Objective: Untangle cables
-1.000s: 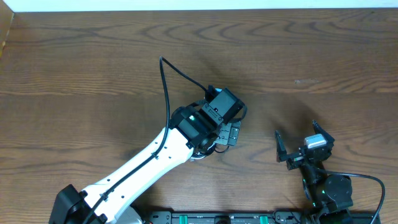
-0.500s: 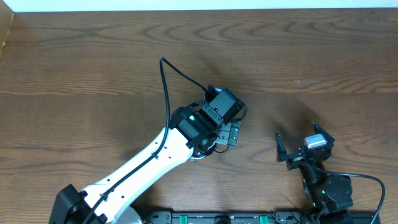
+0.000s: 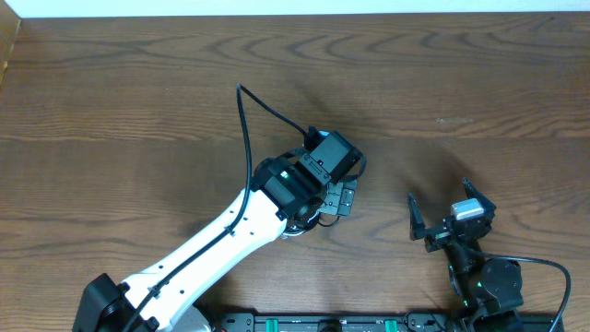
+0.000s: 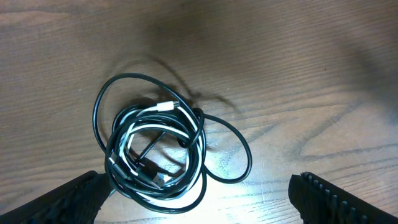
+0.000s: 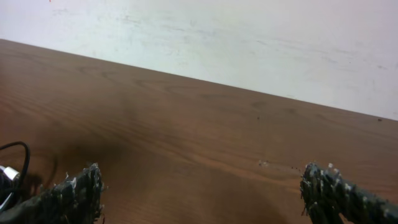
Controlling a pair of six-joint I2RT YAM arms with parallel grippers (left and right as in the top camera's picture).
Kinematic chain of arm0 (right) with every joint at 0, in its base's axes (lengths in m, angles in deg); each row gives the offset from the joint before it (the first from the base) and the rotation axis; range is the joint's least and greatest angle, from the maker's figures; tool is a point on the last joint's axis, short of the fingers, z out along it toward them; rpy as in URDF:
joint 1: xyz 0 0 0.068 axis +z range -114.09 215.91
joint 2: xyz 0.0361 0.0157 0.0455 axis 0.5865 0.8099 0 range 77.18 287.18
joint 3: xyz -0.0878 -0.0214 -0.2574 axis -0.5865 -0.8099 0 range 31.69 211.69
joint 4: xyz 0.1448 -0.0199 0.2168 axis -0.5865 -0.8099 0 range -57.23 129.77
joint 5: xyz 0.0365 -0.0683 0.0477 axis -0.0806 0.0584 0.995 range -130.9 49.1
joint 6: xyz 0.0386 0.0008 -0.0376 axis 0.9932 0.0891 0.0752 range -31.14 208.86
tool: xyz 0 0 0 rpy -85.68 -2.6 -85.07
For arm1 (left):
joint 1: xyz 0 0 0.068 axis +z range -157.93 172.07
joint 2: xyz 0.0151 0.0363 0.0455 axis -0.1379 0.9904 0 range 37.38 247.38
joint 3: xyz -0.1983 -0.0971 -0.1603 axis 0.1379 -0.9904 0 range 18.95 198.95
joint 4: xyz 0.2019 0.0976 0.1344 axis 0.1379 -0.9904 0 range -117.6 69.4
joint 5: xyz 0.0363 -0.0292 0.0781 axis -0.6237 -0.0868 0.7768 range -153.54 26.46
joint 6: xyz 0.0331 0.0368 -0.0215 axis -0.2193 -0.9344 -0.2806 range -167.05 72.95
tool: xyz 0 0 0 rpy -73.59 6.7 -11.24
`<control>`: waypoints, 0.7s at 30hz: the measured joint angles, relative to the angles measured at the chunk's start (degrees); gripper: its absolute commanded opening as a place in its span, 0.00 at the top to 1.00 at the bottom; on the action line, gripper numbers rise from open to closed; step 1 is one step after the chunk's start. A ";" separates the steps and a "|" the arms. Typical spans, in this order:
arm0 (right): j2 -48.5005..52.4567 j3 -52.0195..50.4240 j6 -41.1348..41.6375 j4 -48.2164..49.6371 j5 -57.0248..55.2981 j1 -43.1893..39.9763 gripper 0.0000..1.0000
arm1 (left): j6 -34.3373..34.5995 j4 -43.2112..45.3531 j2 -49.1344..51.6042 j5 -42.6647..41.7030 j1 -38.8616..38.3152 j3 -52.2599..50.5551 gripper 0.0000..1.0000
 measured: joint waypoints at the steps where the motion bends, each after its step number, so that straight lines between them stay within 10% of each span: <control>1: 0.00 0.00 0.00 0.00 0.00 0.00 0.01 | 0.00 -0.02 0.00 0.00 0.00 0.00 0.02; 13: 0.00 0.00 0.00 0.00 0.00 0.00 0.01 | 0.63 3.15 0.00 -0.07 -0.02 0.00 0.01; 21: 0.00 0.00 0.00 0.00 0.00 0.00 0.01 | 1.79 6.14 0.00 -0.66 -0.02 -0.33 0.52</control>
